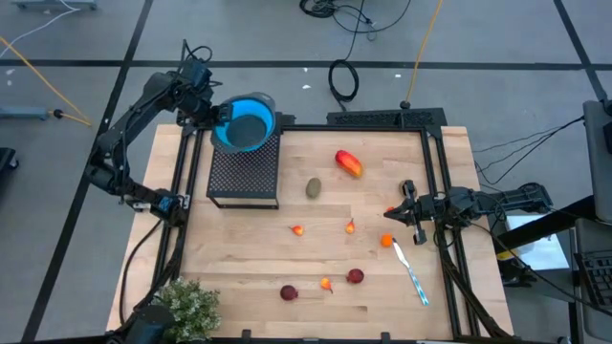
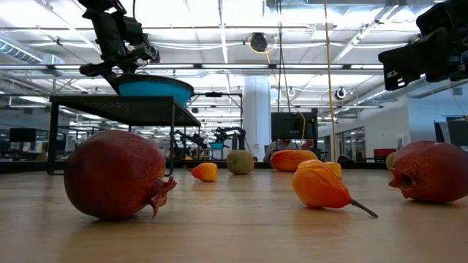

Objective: Pick & Place Fruit
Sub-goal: Put the blue strainer bowl on the shelf, then put the mango into the blue strainer bowl on the shelf

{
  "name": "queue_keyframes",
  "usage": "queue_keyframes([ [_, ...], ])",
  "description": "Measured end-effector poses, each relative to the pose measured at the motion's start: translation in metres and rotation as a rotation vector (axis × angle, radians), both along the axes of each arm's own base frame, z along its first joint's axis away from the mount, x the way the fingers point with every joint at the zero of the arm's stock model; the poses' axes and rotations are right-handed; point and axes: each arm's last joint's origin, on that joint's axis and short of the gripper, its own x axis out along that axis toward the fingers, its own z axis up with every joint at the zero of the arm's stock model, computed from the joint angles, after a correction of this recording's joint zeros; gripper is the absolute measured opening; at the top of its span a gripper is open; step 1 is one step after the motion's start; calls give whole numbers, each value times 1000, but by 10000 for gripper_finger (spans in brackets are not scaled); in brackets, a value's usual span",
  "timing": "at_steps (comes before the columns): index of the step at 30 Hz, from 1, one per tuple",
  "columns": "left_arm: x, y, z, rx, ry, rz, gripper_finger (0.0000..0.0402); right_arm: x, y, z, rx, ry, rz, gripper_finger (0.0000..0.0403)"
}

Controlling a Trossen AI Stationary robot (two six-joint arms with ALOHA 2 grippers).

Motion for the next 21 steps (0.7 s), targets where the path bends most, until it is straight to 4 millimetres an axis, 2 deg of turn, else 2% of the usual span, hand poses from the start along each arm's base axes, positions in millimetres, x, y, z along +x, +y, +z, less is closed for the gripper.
queue_keyframes([
  [10, -3, 2, 0, -4, -6, 23, 223, 0, 0, 0, 0, 0, 0, 0],
  [17, -9, 4, 0, -12, -15, 67, 241, 0, 0, 0, 0, 0, 0, 0],
  [21, -16, 0, 7, 13, -37, 91, 244, 0, 0, 0, 0, -1, 0, 0],
])
